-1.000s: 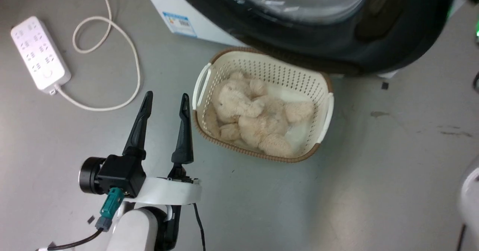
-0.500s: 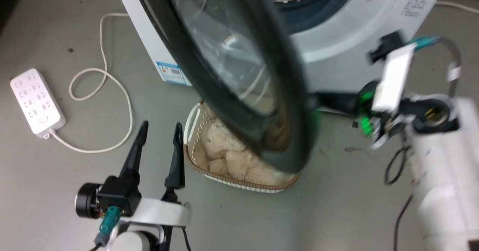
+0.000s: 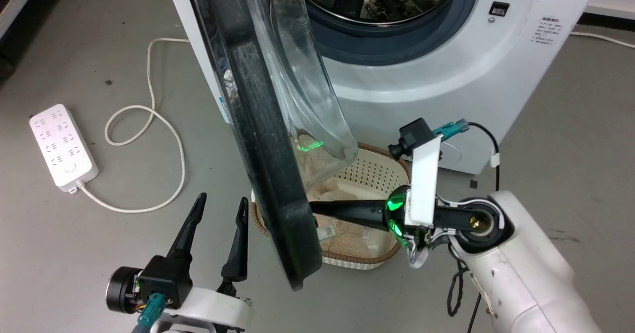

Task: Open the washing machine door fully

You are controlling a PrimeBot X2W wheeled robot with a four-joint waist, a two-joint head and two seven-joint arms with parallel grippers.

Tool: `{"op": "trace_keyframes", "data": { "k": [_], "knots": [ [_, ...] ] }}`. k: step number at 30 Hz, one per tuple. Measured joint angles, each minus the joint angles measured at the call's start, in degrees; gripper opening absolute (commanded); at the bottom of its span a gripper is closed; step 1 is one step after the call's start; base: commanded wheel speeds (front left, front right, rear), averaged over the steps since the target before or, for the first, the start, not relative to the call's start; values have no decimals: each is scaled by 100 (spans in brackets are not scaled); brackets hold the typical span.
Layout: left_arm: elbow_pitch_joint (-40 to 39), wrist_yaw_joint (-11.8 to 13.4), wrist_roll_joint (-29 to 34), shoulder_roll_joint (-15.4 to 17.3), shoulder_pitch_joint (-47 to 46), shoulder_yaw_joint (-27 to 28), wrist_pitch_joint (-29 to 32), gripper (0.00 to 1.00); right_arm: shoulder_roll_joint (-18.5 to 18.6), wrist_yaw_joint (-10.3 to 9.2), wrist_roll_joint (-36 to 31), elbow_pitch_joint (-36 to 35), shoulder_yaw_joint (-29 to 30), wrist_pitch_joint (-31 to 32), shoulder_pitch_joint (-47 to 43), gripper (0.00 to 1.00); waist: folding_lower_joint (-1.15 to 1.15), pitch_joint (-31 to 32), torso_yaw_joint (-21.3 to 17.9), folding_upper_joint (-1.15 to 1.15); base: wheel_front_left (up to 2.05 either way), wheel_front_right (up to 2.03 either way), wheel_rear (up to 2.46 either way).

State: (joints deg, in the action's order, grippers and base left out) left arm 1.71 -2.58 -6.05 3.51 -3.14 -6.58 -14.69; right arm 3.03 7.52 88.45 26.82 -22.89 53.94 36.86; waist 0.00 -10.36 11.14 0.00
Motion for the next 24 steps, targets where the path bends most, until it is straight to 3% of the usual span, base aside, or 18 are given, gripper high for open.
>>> {"op": "trace_keyframes", "data": {
  "k": [4, 5, 6, 7, 11, 18, 22, 24],
  "knots": [
    [0, -8, -2, 1, 7, 31, 1, 100, -1, 0, 33, 42, -75, -234, 0, 0, 0, 48, -3, 0, 0, 0, 0],
    [-1, -8, -5, 0, 19, 43, 1, 100, -1, 0, 21, 48, -43, -324, -1, 7, 1, 78, -9, 0, 0, 0, 0],
    [0, -8, -15, -2, 46, 52, 1, 100, 7, -1, -13, 41, 7, -431, -4, 49, 0, 117, -17, 0, 0, 0, 0],
    [7, -8, -20, -3, 80, 63, 1, 100, 34, 0, -69, 25, 57, -549, -12, 100, 0, 160, -25, 0, 0, 0, 0],
    [40, -13, -79, -12, 180, 118, 0, 100, 287, -1, -408, -382, 335, -1161, -265, 100, 0, 372, -79, 0, 0, 0, 0],
    [60, -65, -174, -14, 416, 353, 1, 100, 931, -1, -1484, -1619, 1020, -2908, -1139, 100, 0, 801, -287, 0, 0, 0, 0],
    [64, -114, -211, -8, 577, 457, 0, 100, 1667, 0, -2911, -2401, 956, -4103, -1738, 100, -1, 1028, -452, 0, 0, 0, 0],
    [19, -113, -225, -7, 643, 536, 0, 100, 1851, 1, -3578, -2573, 937, -4652, -2035, 100, -1, 1089, -558, 0, 0, 0, 0]
  ]
}}
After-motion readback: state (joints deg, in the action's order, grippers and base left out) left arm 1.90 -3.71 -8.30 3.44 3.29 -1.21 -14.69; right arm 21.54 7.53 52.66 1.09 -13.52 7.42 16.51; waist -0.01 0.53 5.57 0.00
